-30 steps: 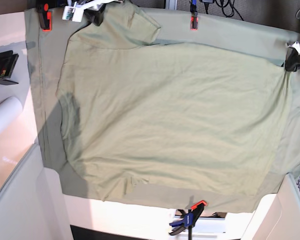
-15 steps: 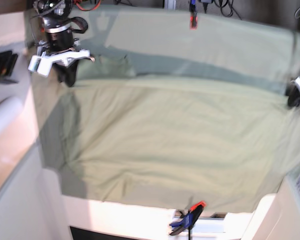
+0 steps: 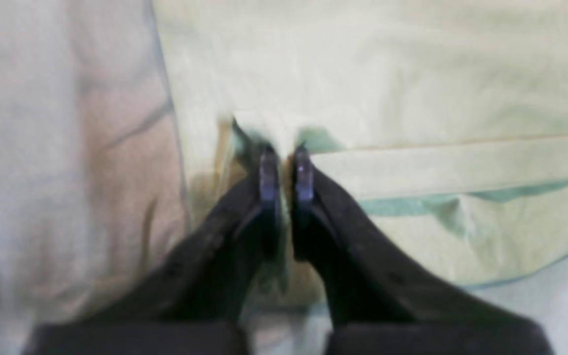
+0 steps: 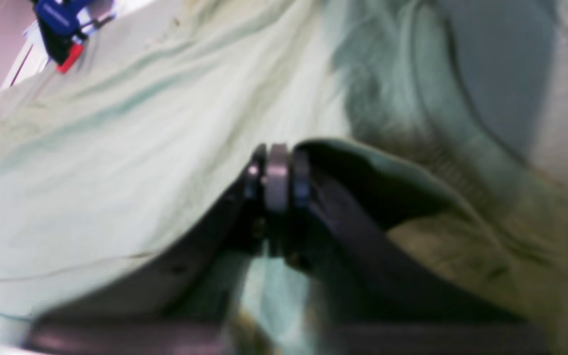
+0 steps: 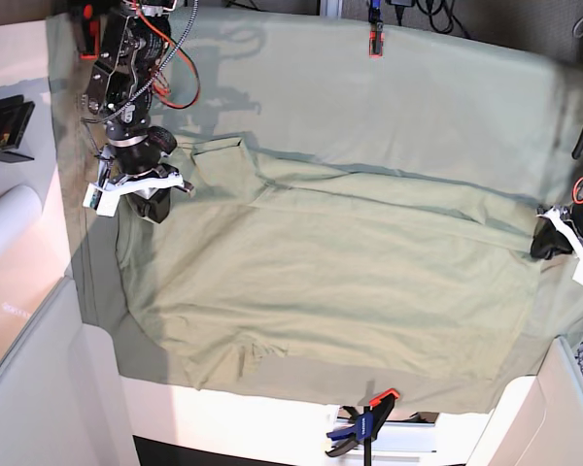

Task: Fold the T-shirt properly
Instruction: 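Lift the grasped edges and fold them toward the hem with both grippers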

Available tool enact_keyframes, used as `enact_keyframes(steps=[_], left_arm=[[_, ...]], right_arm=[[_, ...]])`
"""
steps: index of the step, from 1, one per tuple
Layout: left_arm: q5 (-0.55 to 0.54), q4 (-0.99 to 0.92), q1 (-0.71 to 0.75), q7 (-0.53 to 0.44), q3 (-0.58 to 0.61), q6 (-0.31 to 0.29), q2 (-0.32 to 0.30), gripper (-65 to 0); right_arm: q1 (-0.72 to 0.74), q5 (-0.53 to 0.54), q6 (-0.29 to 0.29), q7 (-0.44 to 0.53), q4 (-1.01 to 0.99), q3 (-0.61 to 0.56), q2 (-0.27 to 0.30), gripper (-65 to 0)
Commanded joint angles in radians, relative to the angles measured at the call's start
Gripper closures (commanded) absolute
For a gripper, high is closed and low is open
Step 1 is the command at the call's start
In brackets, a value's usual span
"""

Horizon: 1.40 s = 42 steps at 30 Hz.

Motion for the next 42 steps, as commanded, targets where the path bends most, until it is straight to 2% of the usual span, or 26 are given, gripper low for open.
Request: enact_keyframes(steps=[1,2,3,4,10,12,14,19,26,31,36,42], left_arm=[[-0.015,0.011,-0.019,-0.019,-0.006,-0.009,-0.025,-22.7],[-0.018,0.011,-0.019,-0.013,-0.006,-0.009,-0.026,-29.6],[-0.046,0.012,-0.019,0.019,-0.008,-0.009,-0.030,-33.5],[-0.098,0.013,-0.020,0.067,-0.013,-0.009,-0.038,-33.8],[-0.446,0.065,0.015,0.331,-0.172,-0.009,-0.082,-33.7],[-0.500,0.091,0.050,0.384,-0.214,-0.009,-0.099,-33.7],[-0.529,0.107,0.094,0.394,-0.227,-0.009,-0.112,-33.7],[-0.578,0.112,0.204,0.398,-0.230,-0.009,-0.105,-33.8],[-0.575,0.112,0.264,0.380,-0.347,-0.009,-0.048,-33.8],[-0.562,0.111,0.281,0.378,-0.360,-0.009,-0.035,-33.8],[-0.538,0.111,0.282,0.354,-0.360,-0.009,-0.015,-33.8],[-0.537,0.111,0.282,0.348,-0.360,-0.009,-0.012,-33.8]], right_arm=[[0.021,0.013,0.026,0.030,0.019,0.002,0.005,-21.1],[0.021,0.014,0.027,0.030,0.019,0.002,0.003,-32.1],[0.021,0.022,0.026,0.029,0.019,0.002,0.003,-40.4],[0.020,0.031,0.026,0.025,0.021,0.002,0.003,-44.3],[-0.056,0.071,0.026,-0.123,0.211,0.034,0.003,-44.1],[-0.096,0.072,0.026,-0.167,0.302,0.060,0.003,-44.1],[-0.132,0.074,0.023,-0.198,0.363,0.093,0.003,-44.1],[-0.212,0.092,0.020,-0.222,0.393,0.180,0.002,-44.1],[-0.309,0.113,-0.074,-0.258,0.389,0.293,-0.003,-44.1],[-0.303,0.155,-0.076,-0.263,0.320,0.294,-0.003,-44.1],[-0.229,0.193,-0.059,-0.259,0.185,0.291,-0.004,-44.1],[-0.179,0.224,-0.016,-0.269,0.146,0.259,-0.051,-44.1]])
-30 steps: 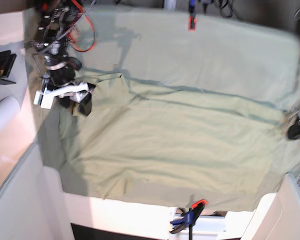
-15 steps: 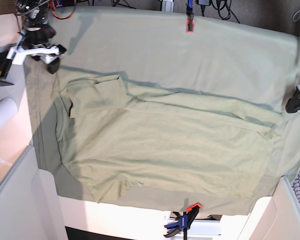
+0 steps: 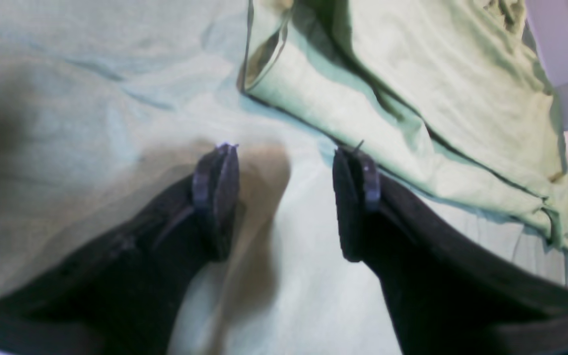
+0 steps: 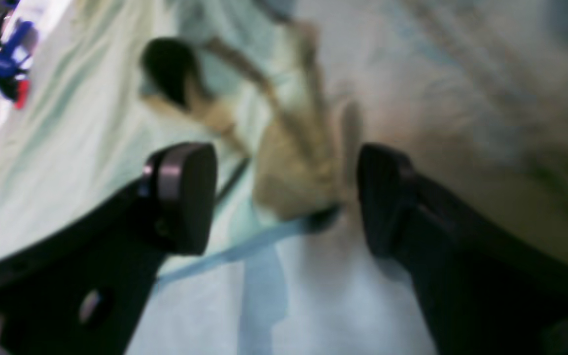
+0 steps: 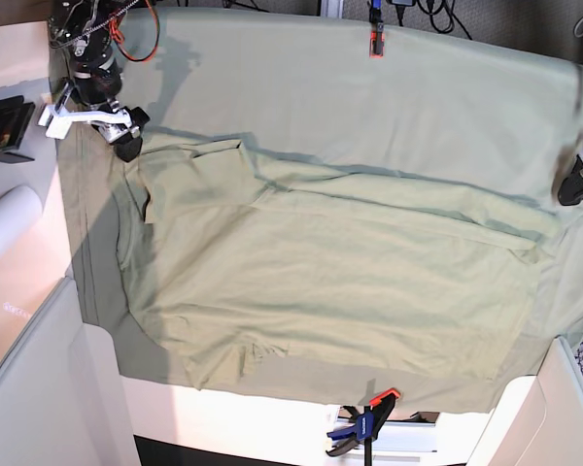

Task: Fold the T-shirt properly
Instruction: 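Lift the grasped edges and fold them toward the hem with both grippers, then release the fold and regrasp the shirt's side edges with both grippers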

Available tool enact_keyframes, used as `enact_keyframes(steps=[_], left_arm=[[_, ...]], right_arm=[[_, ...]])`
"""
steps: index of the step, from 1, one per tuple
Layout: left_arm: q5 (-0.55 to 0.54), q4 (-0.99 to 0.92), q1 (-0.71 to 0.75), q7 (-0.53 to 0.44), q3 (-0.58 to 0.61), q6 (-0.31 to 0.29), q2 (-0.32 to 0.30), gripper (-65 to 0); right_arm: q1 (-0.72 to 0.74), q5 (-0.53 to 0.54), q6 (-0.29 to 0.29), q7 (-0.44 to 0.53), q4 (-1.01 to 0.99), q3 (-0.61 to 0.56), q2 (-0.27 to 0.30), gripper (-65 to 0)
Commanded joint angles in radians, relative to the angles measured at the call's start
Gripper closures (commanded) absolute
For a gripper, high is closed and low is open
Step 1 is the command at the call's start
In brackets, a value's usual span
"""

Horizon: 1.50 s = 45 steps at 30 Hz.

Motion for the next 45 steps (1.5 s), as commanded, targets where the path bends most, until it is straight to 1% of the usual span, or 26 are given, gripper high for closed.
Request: enact_keyframes(steps=[1,3,5,7,9,12,15,17,19,20,25,29,30,31,32,33,34,35,36,37,39,42,45], left_arm=[[-0.020,0.015,-0.017,-0.018,-0.007,-0.012,-0.021,-33.8],[0.004,0.015,-0.025,-0.034,-0.007,-0.012,-0.009,-33.8],[0.075,0.015,-0.041,-0.066,-0.007,-0.012,0.015,-33.8],[0.126,0.015,-0.062,-0.090,-0.003,0.011,0.040,-33.8],[0.148,0.014,-0.087,-0.089,0.005,0.025,0.060,-33.8],[0.168,0.014,-0.120,-0.098,0.028,0.052,0.070,-33.8],[0.228,0.013,-0.149,-0.127,0.045,0.121,0.072,-33.8],[0.262,0.007,-0.168,-0.130,0.053,0.152,0.078,-33.8],[0.283,-0.017,-0.186,-0.130,0.062,0.196,0.085,-33.8],[0.294,-0.038,-0.194,-0.135,0.063,0.205,0.089,-33.8],[0.285,-0.151,-0.244,-0.146,0.064,0.204,0.116,-33.8],[0.286,-0.161,-0.255,-0.143,0.067,0.204,0.141,-33.6],[0.286,-0.161,-0.254,-0.134,0.068,0.204,0.145,-31.7],[0.286,-0.161,-0.251,-0.121,0.068,0.204,0.147,-26.7],[0.286,-0.161,-0.249,-0.109,0.068,0.197,0.147,-18.6],[0.286,-0.161,-0.247,-0.103,0.068,0.169,0.146,-10.4],[0.283,-0.161,-0.242,-0.098,0.068,0.118,0.142,-3.5],[0.260,-0.160,-0.236,-0.084,0.068,0.045,0.137,0.0],[0.211,-0.160,-0.231,-0.056,0.068,-0.012,0.131,0.0],[0.164,-0.160,-0.229,-0.022,0.068,-0.012,0.126,0.0],[0.107,-0.160,-0.224,0.021,0.068,-0.012,0.108,0.0],[0.064,-0.160,-0.212,0.031,0.068,-0.012,0.071,0.0],[0.034,-0.158,-0.201,0.050,0.068,-0.012,0.034,0.0]], right_arm=[[0.010,0.013,0.015,-0.019,0.009,-0.019,-0.011,-44.1],[0.016,0.009,0.016,-0.019,0.008,-0.047,-0.027,-44.1],[0.018,0.008,0.018,-0.019,0.009,-0.072,-0.034,-44.1],[0.018,-0.008,0.018,-0.019,0.009,-0.092,-0.034,-44.1],[0.018,-0.017,0.017,-0.019,0.009,-0.101,-0.034,-44.1],[0.018,-0.017,0.018,-0.019,0.009,-0.103,-0.034,-44.1],[0.015,-0.024,0.018,-0.021,0.009,-0.103,-0.032,-44.1],[0.016,-0.028,0.017,-0.028,0.009,-0.103,-0.032,-44.1],[0.016,-0.027,0.018,-0.029,0.009,-0.103,-0.033,-44.1],[0.015,-0.027,0.018,-0.029,0.009,-0.103,-0.033,-44.1],[0.016,-0.027,0.018,-0.027,0.009,-0.103,-0.033,-44.1],[0.016,-0.027,0.018,-0.027,0.009,-0.103,-0.033,-44.0],[0.016,-0.027,0.018,-0.027,0.009,-0.103,-0.033,-43.9],[0.016,-0.027,0.018,-0.027,0.009,-0.103,-0.033,-43.8],[0.016,-0.028,0.018,-0.026,0.009,-0.103,-0.033,-41.4],[0.016,-0.028,0.018,-0.016,0.009,-0.103,-0.033,-34.7],[0.016,-0.027,0.018,-0.006,0.009,-0.103,-0.033,-24.4],[0.016,-0.027,0.017,-0.004,0.009,-0.103,-0.033,-12.9],[0.016,-0.023,0.018,-0.005,0.010,-0.103,-0.032,-0.8],[0.016,-0.024,0.018,-0.009,0.010,-0.103,-0.032,0.0],[0.015,-0.011,0.018,-0.019,0.014,-0.103,-0.032,0.0],[0.015,-0.005,0.018,-0.027,0.037,-0.102,-0.032,0.0],[0.013,-0.005,0.018,-0.066,0.082,-0.102,-0.025,0.0]])
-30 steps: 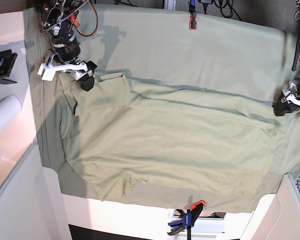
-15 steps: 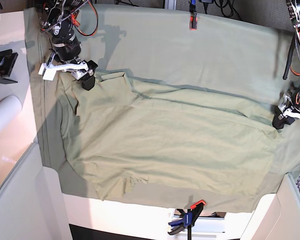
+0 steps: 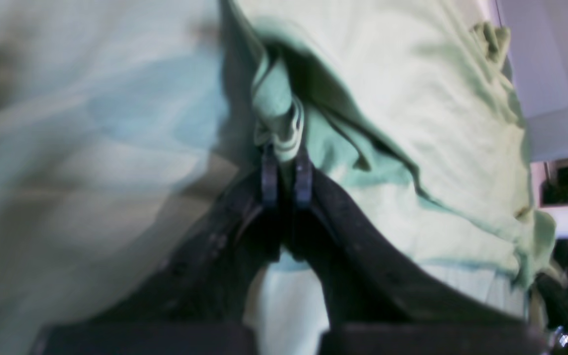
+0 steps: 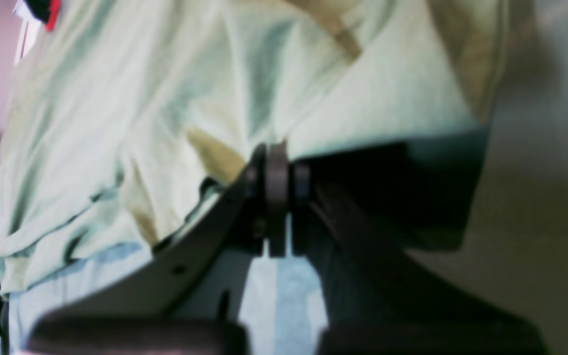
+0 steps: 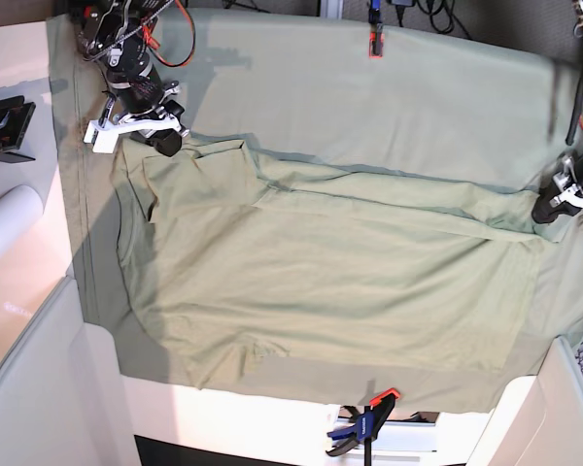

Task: Fold the T-shirt properly
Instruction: 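Release the fold and regrasp the shirt's side edges with both grippers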

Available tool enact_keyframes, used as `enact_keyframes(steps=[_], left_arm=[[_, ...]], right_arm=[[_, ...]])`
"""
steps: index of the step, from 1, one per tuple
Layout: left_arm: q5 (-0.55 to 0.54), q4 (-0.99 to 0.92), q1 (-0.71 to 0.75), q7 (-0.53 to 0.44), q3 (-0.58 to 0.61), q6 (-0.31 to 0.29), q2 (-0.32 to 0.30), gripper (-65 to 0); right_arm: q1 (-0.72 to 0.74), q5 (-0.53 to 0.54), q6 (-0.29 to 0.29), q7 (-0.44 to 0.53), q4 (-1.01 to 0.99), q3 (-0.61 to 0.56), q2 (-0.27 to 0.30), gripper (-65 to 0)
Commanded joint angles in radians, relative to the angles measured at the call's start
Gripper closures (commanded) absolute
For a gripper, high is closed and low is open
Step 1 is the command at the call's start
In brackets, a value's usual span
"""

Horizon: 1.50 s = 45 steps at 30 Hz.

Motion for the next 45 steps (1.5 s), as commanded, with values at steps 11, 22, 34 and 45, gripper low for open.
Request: enact_keyframes(steps=[11,22,34,45], left_arm=[[-0.140,0.102,0.127,0.050,-0.005,-0.016,-0.136,0.0],[-0.157,0.417,0.435,0.054,-0.046,-0.016,-0.182,0.0],[-0.158,0.486,0.607,0.049,-0.141,-0.016,-0.173,0.0],[-0.123,0.486,0.608,0.041,-0.141,-0.016,-0.145,-2.8]], right_arm=[[-0.163,0.071,0.010,-0.016,0.218,0.001,0.053,0.0],[-0.418,0.078,0.010,-0.016,0.433,0.002,0.102,0.0],[-0.568,0.085,0.010,-0.016,0.497,0.065,0.105,0.0],[-0.578,0.035,0.010,-0.020,0.494,0.079,0.105,-22.7]])
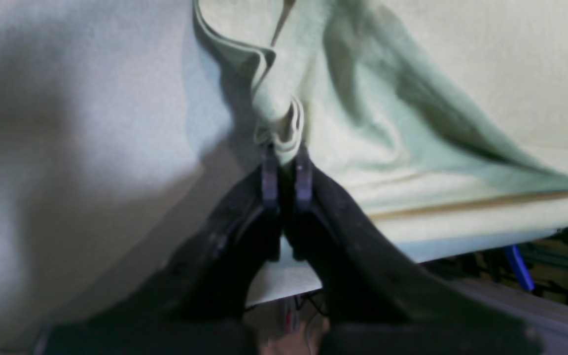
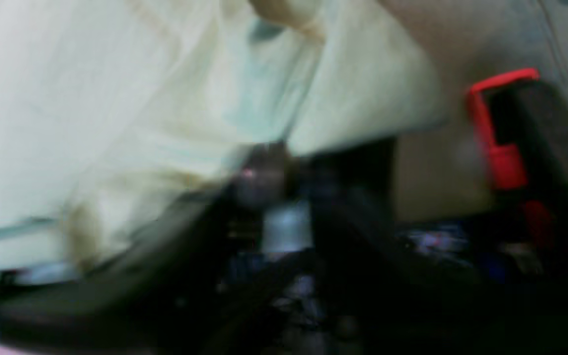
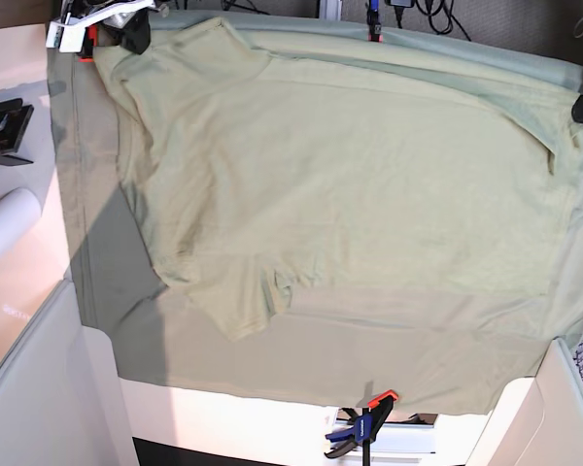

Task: Fold the T-shirt properly
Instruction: 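Release the fold and regrasp the shirt's side edges with both grippers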

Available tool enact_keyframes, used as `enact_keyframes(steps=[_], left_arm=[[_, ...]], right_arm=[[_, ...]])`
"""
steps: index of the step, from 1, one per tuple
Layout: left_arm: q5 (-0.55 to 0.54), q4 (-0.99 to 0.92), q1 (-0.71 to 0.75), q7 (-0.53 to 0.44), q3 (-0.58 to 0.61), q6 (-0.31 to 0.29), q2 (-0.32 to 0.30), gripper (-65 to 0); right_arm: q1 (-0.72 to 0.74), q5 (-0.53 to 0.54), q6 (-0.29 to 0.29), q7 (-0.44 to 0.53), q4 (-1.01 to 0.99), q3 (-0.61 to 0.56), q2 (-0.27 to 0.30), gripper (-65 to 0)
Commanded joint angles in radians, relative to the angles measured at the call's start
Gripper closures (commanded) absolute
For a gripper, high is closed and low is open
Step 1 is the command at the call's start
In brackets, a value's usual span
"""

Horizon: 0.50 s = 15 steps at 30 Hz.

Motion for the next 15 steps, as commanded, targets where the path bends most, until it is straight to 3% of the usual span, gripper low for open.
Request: enact_keyframes(steps=[1,3,5,15], left_arm=[[-0.008,0.012,0.004,-0.020,-0.016,-0.009,-0.024,-8.3],[-0.011,0.012,0.016,-0.036,-0.018,-0.009,-0.025,-17.9],[-0.035,0.012,0.017,-0.029,-0.026,-0.009,-0.025,-22.5],[-0.106,0.066,0.011,-0.018,-0.214,-0.009,-0.029,-22.6]], right_arm=[[-0.012,0.010,0.002,0.021,0.016,0.010,0.008,-31.5],[-0.019,0.007,0.002,0.020,0.017,0.010,0.008,-39.8],[-0.020,-0.016,0.001,0.018,0.017,0.011,0.008,-39.9],[0.038,0.045,0.001,0.019,0.019,0.137,0.028,-39.9]])
